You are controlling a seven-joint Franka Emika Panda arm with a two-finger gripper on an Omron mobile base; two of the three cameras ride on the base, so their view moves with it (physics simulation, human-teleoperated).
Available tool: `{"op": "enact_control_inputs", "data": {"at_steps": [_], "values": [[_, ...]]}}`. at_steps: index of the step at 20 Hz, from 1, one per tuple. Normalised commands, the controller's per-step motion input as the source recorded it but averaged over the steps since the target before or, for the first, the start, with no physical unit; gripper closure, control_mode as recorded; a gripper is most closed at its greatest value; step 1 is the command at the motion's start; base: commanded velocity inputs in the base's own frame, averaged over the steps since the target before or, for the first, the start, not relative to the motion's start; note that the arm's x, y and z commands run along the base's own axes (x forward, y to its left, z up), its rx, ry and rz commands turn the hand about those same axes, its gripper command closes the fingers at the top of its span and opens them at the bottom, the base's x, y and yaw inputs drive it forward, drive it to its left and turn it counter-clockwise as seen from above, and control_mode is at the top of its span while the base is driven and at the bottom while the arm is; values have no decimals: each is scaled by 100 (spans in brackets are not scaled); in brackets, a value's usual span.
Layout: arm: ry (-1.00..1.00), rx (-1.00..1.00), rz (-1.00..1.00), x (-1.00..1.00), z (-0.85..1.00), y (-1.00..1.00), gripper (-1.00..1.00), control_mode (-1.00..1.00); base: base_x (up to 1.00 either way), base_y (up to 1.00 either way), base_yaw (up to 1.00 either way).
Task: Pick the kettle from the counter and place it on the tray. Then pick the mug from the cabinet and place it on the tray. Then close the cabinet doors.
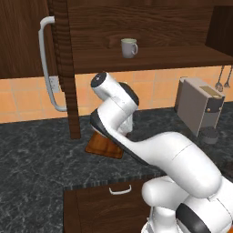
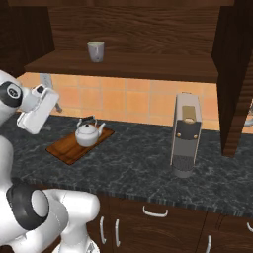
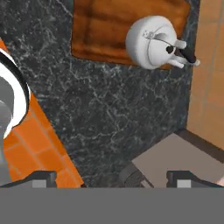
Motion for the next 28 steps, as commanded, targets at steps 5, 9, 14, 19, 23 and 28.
{"op": "enact_control_inputs", "data": {"at_steps": [5, 9, 14, 19, 23, 28], "values": [[-30, 18, -33, -25, 60, -11, -100, -100, 0, 0, 0], [-48, 21, -19, -18, 60, -26, -100, -100, 0, 0, 0], [-44, 38, -9, -9, 38, -47, -100, -100, 0, 0, 0], [-42, 39, -5, -6, 47, -46, -100, -100, 0, 0, 0], [-32, 34, -18, 5, 54, -29, -100, -100, 0, 0, 0], [-37, 32, -15, 17, 46, -20, -100, -100, 0, 0, 0]]}}
